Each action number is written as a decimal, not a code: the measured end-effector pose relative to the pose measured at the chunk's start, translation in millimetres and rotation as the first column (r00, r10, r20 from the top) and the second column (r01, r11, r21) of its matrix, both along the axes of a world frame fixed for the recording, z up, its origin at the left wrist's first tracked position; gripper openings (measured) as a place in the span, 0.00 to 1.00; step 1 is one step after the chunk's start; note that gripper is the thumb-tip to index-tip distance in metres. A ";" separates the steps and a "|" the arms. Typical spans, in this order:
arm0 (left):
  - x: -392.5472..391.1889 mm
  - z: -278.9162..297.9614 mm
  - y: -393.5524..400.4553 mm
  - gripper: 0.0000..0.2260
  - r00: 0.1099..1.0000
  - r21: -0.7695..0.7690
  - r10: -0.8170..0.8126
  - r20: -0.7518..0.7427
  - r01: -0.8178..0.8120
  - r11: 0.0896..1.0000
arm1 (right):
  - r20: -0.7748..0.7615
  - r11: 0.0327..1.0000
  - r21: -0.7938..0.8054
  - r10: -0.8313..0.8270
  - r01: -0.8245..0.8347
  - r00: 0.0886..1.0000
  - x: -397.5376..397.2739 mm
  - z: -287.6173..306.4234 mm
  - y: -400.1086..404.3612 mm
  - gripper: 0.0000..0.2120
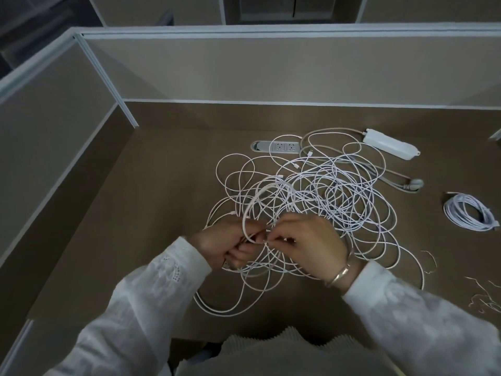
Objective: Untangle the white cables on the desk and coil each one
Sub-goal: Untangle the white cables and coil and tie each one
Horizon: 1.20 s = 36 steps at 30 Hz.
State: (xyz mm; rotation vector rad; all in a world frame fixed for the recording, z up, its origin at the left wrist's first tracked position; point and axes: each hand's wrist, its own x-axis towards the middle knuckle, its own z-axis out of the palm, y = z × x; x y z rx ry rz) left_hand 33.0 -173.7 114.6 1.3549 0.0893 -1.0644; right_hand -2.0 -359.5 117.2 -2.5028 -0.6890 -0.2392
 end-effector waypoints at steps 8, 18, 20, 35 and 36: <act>-6.1 6.6 -4.5 0.15 0.992 0.058 -0.125 0.018 0.124 0.991 | 0.201 0.985 0.032 -0.175 0.172 0.964 -2.1 -12.0 -2.0 0.09; -5.2 -6.1 -9.6 0.15 0.830 0.294 -0.161 0.534 -0.004 0.956 | -0.801 0.820 0.435 0.163 0.373 0.576 19.5 -13.3 -31.9 0.34; -4.9 -3.0 -11.4 0.16 0.933 0.061 -0.007 0.360 -0.016 0.998 | -0.723 0.919 0.347 0.134 0.188 0.678 18.3 -10.5 -26.7 0.30; -5.5 -6.5 -12.5 0.18 0.963 -0.429 -0.120 -0.240 0.006 0.903 | -0.316 0.983 0.017 -0.170 0.185 0.933 5.6 -22.9 -3.9 0.10; -5.0 -7.4 -12.4 0.17 0.964 -0.430 -0.114 -0.242 -0.001 0.903 | -0.304 0.980 0.041 -0.171 0.193 0.937 5.8 -24.3 -3.9 0.10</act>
